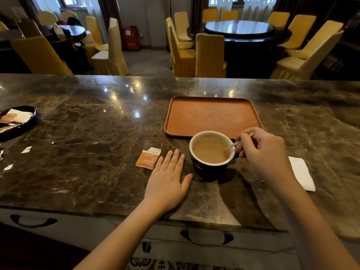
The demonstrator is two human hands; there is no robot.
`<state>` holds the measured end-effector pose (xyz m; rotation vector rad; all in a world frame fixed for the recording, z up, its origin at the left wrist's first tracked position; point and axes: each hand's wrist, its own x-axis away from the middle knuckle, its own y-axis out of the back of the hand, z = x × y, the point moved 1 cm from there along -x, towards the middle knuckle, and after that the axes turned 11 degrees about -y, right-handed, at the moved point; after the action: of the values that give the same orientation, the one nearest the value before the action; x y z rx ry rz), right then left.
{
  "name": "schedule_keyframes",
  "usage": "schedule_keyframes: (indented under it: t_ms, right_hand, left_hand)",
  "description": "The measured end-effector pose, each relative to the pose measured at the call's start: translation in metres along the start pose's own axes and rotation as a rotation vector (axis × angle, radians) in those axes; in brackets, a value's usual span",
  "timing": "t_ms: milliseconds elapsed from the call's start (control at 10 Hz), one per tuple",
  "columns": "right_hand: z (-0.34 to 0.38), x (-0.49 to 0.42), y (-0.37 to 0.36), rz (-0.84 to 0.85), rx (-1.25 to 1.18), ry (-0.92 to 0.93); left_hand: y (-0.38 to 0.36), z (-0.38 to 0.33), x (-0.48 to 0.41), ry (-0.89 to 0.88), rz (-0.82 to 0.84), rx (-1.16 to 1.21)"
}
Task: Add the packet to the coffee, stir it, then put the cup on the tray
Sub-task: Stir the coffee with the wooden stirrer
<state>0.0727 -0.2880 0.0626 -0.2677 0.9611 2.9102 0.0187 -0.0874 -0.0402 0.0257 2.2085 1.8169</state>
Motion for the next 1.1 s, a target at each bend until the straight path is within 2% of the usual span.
schedule_keyframes:
  t_ms: [200, 300, 600, 700, 800, 900, 1100]
  right_hand:
    - [0.001, 0.009, -0.010, 0.176, -0.183, -0.067]
    - [-0.002, 0.011, 0.000, 0.169, -0.129, -0.057]
    - [-0.002, 0.005, -0.001, -0.048, -0.018, -0.041]
    - [0.000, 0.004, -0.009, -0.009, -0.066, -0.056]
    - [0.001, 0.007, -0.014, 0.122, -0.192, -0.107]
    - [0.000, 0.009, -0.005, 0.188, -0.217, -0.158]
    - [0.003, 0.006, 0.008, 0.037, -0.017, -0.097]
  left_hand:
    - [0.000, 0.000, 0.000, 0.000, 0.004, 0.009]
    - [0.000, 0.000, 0.000, 0.000, 0.001, 0.010]
    - [0.000, 0.000, 0.000, 0.002, 0.004, 0.016]
    - [0.000, 0.000, 0.000, 0.003, 0.003, 0.011]
    - [0.000, 0.000, 0.000, 0.003, 0.005, 0.010]
    - [0.000, 0.000, 0.000, 0.002, 0.005, 0.009]
    - [0.000, 0.000, 0.000, 0.003, 0.001, 0.006]
